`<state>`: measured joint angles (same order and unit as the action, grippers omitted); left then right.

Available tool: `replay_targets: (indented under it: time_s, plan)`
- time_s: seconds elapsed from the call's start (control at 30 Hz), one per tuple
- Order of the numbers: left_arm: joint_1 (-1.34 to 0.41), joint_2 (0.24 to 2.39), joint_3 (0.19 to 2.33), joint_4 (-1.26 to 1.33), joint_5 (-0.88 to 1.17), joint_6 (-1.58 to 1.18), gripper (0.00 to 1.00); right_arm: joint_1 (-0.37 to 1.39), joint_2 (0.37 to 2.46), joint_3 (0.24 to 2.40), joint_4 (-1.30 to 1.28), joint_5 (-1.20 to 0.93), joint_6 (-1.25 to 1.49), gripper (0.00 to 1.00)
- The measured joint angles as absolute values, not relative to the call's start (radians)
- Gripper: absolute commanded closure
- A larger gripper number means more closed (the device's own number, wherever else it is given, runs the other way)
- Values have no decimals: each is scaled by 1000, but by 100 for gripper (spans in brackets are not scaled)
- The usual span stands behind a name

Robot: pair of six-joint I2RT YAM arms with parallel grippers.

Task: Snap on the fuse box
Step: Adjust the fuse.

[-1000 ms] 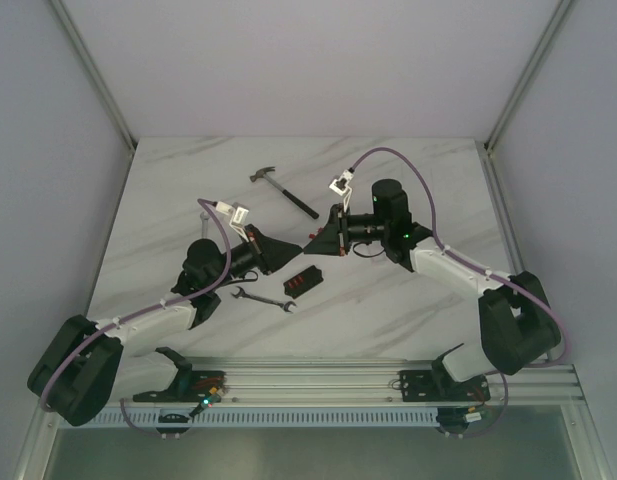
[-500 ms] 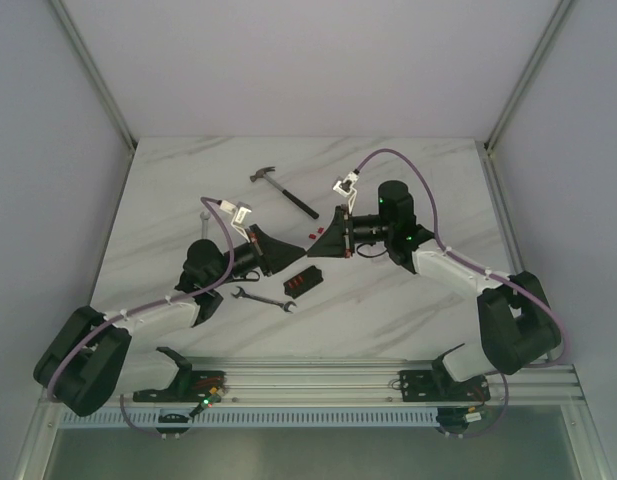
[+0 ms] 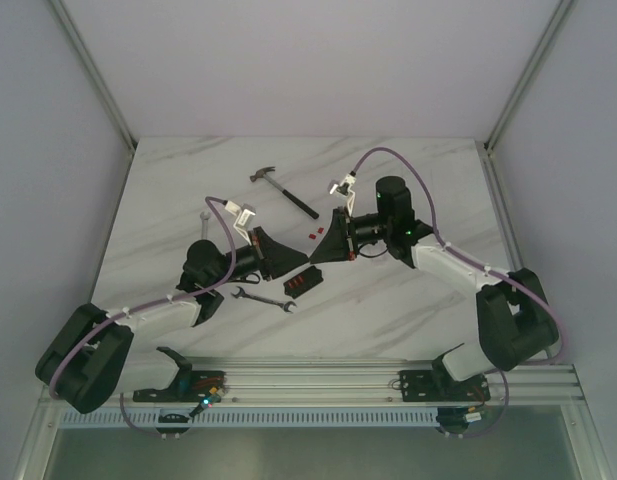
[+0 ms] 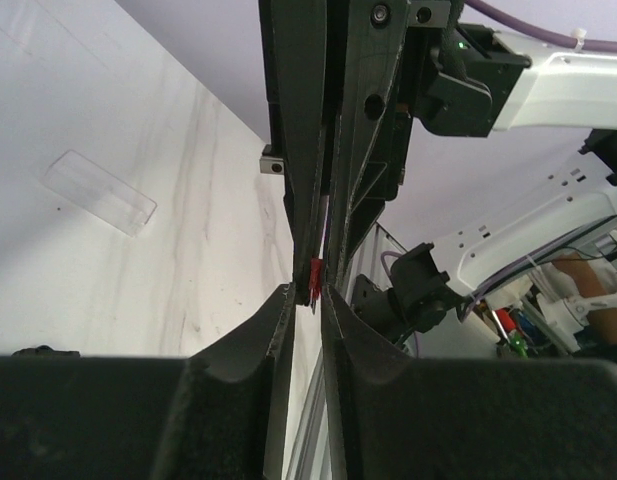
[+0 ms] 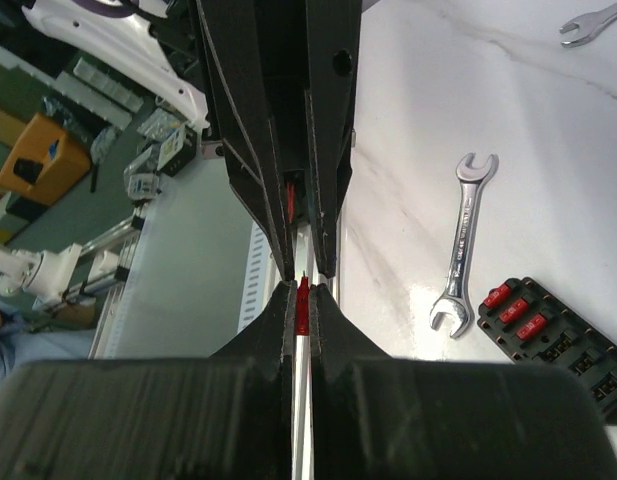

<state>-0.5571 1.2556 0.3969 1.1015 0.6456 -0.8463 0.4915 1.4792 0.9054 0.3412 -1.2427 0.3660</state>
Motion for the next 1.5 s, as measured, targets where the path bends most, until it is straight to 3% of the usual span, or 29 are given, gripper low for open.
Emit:
replay_targets:
  time_s: [0.13,0.33,0.77,1.5]
  plan:
    - [-561,1256,398,1116,658,-848,80,492,1490,957,232,-1282,270,100]
    - [-574,1274,402,1129,682,-847,100,493,1495,971,155,-1306,211,97]
    - [-588,1221,401,1038,622,-803,100,495,1493,981,115,-1275,167,75]
    - [-596,1182,398,1026,552,-800,100,488,1450,981,141,-1206,183,69]
